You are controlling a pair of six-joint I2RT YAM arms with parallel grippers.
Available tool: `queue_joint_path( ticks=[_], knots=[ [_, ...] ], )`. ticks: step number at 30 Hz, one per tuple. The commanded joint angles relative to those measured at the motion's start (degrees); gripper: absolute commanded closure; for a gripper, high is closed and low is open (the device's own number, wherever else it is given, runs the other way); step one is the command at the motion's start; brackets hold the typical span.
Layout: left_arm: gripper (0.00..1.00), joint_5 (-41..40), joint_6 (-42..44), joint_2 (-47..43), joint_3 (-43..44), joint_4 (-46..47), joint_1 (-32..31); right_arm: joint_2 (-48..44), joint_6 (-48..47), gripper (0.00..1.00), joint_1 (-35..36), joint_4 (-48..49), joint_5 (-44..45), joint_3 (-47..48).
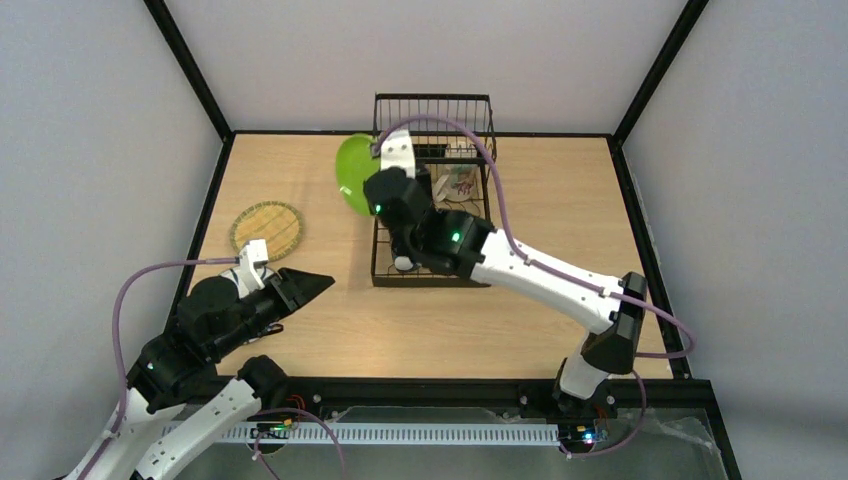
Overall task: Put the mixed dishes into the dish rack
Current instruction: Insert the plate into the dish rack.
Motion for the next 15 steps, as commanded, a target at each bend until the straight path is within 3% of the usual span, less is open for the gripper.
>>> queue_joint_path(
  ticks=[1, 15],
  knots=[
    [0.01, 1.71, 0.25, 0.13, -0.63, 0.52, 0.30, 4.01, -10.76, 1.00, -5.13, 2.08, 5.13, 7.63],
    [0.01, 7.11, 3.95, 0.01, -2.47, -0.63, 0.31, 23.28, -38.53, 1.00, -20.49, 16.77, 9.00, 33.19]
  ],
)
